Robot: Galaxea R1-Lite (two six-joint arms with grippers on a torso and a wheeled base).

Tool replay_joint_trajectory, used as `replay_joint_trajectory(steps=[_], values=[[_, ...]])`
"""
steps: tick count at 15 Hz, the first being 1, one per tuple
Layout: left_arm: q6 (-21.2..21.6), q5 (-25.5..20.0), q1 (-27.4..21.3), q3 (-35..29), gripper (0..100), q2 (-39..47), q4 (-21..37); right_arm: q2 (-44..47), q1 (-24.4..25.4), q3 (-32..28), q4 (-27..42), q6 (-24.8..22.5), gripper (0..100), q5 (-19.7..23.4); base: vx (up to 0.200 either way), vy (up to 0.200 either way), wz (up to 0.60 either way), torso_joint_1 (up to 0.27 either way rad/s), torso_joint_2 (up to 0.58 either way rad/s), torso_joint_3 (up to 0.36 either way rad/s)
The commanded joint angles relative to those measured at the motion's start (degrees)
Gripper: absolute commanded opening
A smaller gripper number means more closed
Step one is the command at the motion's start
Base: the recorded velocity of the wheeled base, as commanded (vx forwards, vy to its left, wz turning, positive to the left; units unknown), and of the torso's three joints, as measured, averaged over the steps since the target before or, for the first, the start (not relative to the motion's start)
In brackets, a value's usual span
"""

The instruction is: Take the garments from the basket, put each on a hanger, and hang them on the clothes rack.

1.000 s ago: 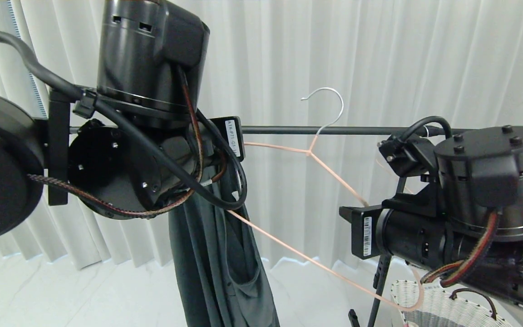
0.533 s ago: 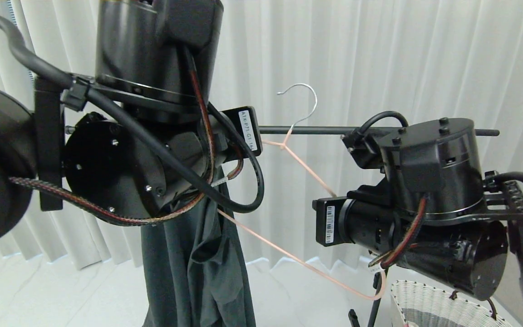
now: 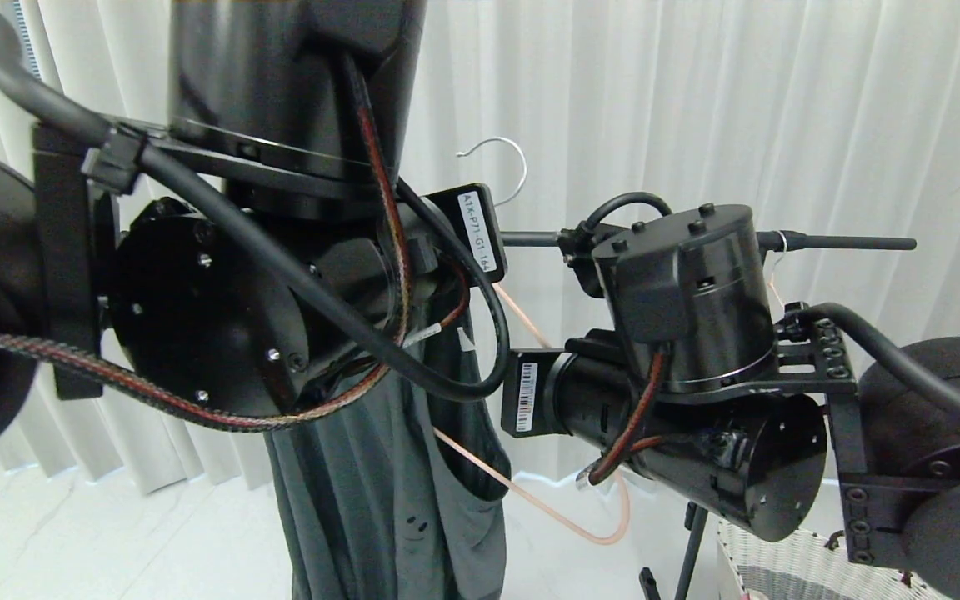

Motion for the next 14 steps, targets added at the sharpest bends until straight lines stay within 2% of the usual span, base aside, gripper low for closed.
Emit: replay_joint_trajectory(steps=[1,5,7,11,14], values=[[-0.02,0.03,-0.21,0.01,0,-0.23,0.06,0.82,-0.42,-0.44,0.01,0.17,0,-0.4,0.0,0.0,0.0,0.0,0.0,0.0],[0.07,0.03,-0.21,2.39,0,-2.08,1.11,0.55,-2.7,-0.61,-0.25,0.25,0,-1.98,0.0,0.0,0.0,0.0,0.0,0.0],[0.25,0.03,-0.21,5.2,0,-3.48,1.11,0.2,-3.49,-0.61,-3.06,0.17,0,-2.07,0.0,0.0,0.0,0.0,0.0,0.0],[-0.1,0.11,-2.49,8.54,0,-5.07,1.02,0.2,-4.11,-0.61,-3.94,0.08,0,-2.86,0.0,0.0,0.0,0.0,0.0,0.0],[-0.02,0.91,-2.32,13.64,0,-5.77,-2.67,0.03,-5.51,-0.79,-4.12,-0.19,0,-3.74,0.0,0.0,0.0,0.0,0.0,0.0]])
